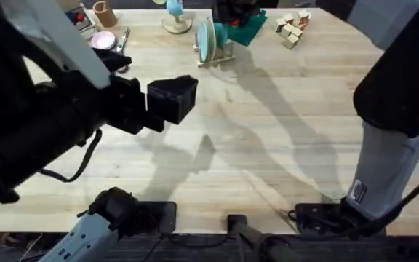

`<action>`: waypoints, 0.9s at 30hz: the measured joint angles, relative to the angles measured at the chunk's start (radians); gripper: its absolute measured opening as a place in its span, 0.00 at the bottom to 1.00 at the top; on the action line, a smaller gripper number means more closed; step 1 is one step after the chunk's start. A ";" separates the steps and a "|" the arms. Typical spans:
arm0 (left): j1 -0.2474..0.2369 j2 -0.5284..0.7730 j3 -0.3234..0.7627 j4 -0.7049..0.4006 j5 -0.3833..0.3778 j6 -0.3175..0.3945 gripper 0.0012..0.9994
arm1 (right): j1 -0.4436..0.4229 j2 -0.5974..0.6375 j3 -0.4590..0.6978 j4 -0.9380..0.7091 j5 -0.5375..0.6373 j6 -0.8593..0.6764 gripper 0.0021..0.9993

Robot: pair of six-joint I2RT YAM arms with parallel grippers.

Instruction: Pick up the plates from the table one by one and place each into a slot on the dish rack.

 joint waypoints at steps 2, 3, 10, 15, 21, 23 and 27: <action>0.000 0.000 0.000 0.000 0.000 0.000 0.99 | 0.000 0.000 0.000 0.000 0.000 0.000 0.08; 0.000 0.000 0.000 0.000 0.000 0.000 0.99 | 0.000 0.000 0.000 0.000 0.000 0.000 0.09; 0.000 0.000 0.000 0.000 0.000 0.000 0.99 | 0.001 0.000 0.000 0.000 0.000 0.002 0.20; 0.000 0.000 0.000 0.000 0.000 0.000 0.99 | 0.003 0.000 0.000 0.000 0.000 0.002 0.25; 0.000 0.000 0.000 0.000 0.000 0.000 0.99 | 0.003 0.000 0.000 -0.007 0.000 -0.002 0.35; 0.000 0.000 0.000 0.000 0.000 0.000 0.99 | 0.003 -0.003 0.000 -0.017 0.000 -0.008 0.37; 0.000 0.000 0.000 0.000 0.000 0.000 0.99 | 0.003 -0.041 0.000 -0.066 0.000 -0.027 0.43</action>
